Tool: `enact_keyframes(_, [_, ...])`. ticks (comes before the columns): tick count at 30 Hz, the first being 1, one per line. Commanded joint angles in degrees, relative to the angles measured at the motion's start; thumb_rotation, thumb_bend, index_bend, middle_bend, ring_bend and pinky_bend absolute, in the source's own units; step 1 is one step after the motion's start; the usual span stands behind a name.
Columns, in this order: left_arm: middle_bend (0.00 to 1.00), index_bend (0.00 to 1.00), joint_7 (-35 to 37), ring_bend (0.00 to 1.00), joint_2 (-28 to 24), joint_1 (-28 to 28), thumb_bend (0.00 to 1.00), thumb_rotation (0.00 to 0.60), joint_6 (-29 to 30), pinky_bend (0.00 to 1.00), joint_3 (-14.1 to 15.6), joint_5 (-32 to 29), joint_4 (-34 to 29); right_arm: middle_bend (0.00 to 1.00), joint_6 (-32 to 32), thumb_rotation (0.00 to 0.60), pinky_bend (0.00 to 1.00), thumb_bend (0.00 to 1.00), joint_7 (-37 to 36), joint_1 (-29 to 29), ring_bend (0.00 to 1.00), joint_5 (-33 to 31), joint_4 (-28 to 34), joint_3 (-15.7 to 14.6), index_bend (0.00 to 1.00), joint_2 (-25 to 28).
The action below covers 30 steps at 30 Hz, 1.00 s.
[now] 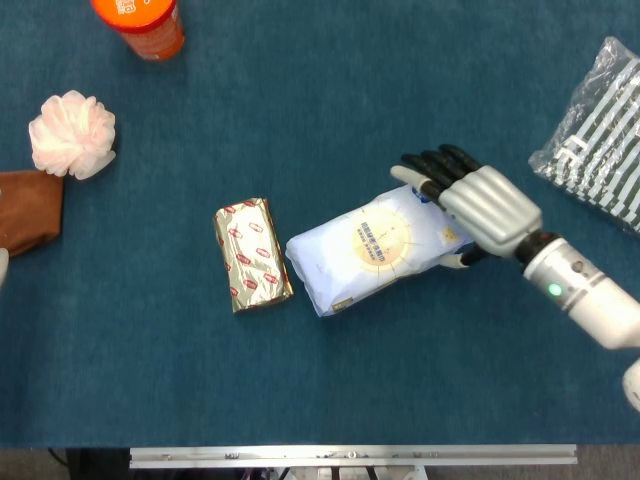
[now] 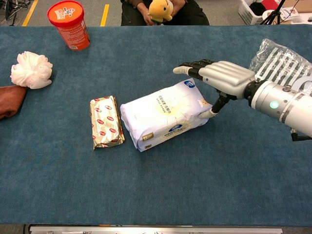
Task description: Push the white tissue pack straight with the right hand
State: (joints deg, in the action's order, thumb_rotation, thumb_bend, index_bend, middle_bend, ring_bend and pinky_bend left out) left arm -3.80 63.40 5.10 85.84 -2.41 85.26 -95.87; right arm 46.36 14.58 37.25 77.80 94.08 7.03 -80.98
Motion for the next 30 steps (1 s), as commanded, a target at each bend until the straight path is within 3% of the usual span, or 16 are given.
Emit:
enact_keyframes(1, [0.25, 0.25, 0.14, 0.19, -0.07, -0.07, 0.35, 0.6, 0.08, 0.22, -0.02, -0.02, 0.02, 0.1, -1.29, 0.588, 0.0, 0.0, 1.03, 1.36, 0.0, -1.69, -0.99, 0.16, 0.0, -1.39])
enact_keyframes(4, [0.25, 0.25, 0.22, 0.19, -0.16, -0.26, 0.35, 0.6, 0.29, 0.22, -0.06, -0.13, 0.12, 0.2, -0.73, 0.6, 0.04, 0.0, 1.98, 1.86, 0.05, -2.55, -1.67, 0.18, 0.02, -2.63])
enact_keyframes(7, [0.25, 0.25, 0.19, 0.19, -0.1, -0.3, 0.35, 0.6, 0.25, 0.22, -0.1, -0.29, 0.28, 0.35, -0.03, 0.6, 0.22, 0.04, 3.07, 2.07, 0.22, -3.34, -2.39, 0.0, 0.22, -3.7])
enact_keyframes(10, [0.25, 0.25, 0.34, 0.19, -0.18, -0.39, 0.35, 0.6, 0.37, 0.22, -0.12, -0.22, 0.32, 0.49, 0.37, 0.6, 0.39, 0.18, 4.08, 2.34, 0.37, -4.42, -2.95, -0.27, 0.45, -4.5])
enact_keyframes(12, [0.25, 0.25, 0.39, 0.19, -0.15, -0.4, 0.35, 0.6, 0.41, 0.22, -0.15, -0.19, 0.38, 0.55, 0.85, 0.6, 0.45, 0.26, 4.5, 2.33, 0.44, -4.64, -3.05, -0.49, 0.53, -4.77])
enact_keyframes(30, [0.25, 0.25, 1.09, 0.19, -0.01, -0.19, 0.35, 0.6, 0.1, 0.22, -0.33, 0.03, 1.09, 0.57, 9.73, 0.6, 0.49, 0.24, -2.68, -0.37, 0.46, -2.13, -4.04, 0.5, 0.55, -6.15])
